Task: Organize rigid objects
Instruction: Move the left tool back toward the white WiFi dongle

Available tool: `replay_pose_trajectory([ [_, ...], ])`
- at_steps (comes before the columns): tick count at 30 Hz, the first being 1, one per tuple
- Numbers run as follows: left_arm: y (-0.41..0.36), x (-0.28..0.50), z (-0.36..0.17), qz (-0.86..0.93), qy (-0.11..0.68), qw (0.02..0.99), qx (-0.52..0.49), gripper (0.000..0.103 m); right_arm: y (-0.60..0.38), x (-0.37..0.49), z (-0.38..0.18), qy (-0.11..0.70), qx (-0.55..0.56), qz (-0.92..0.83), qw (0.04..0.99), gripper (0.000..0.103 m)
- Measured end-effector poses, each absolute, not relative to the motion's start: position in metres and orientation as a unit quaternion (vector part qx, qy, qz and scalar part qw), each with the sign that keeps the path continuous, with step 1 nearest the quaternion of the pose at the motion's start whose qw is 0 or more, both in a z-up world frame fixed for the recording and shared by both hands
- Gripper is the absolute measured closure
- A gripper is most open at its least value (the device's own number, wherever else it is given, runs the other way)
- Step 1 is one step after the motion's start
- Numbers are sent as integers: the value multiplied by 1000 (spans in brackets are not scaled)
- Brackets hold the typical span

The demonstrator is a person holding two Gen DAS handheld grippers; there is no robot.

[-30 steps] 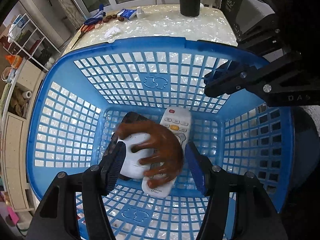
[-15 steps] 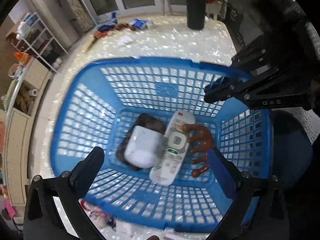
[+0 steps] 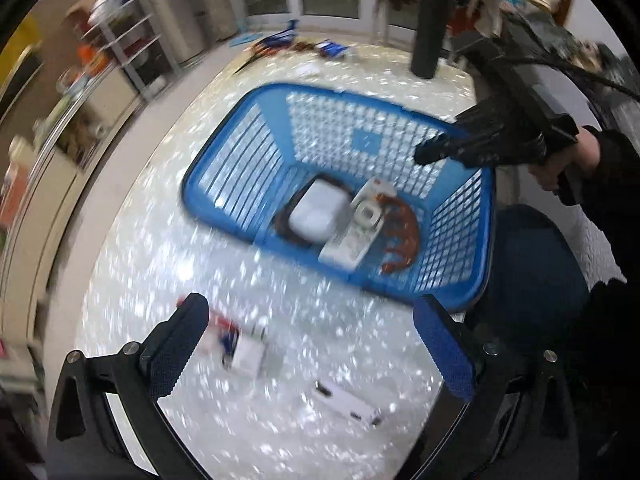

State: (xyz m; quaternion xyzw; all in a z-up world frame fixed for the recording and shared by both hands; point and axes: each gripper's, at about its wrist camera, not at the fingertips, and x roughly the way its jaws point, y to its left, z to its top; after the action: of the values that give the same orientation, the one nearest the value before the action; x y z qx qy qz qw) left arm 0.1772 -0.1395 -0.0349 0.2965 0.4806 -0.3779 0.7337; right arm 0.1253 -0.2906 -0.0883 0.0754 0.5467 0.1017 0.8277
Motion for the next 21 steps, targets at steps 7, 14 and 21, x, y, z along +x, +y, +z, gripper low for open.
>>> replay_pose_trajectory([
  [7, -89, 159, -82, -335, 551, 735, 210, 0, -291, 125, -88, 546, 75, 102, 828, 95],
  [14, -65, 138, -143, -279, 600, 733, 161, 0, -290, 126, -88, 547, 66, 108, 828, 94],
  [21, -60, 133, -178, -231, 605, 752, 120, 1, -290, 126, -88, 547, 68, 109, 827, 94],
])
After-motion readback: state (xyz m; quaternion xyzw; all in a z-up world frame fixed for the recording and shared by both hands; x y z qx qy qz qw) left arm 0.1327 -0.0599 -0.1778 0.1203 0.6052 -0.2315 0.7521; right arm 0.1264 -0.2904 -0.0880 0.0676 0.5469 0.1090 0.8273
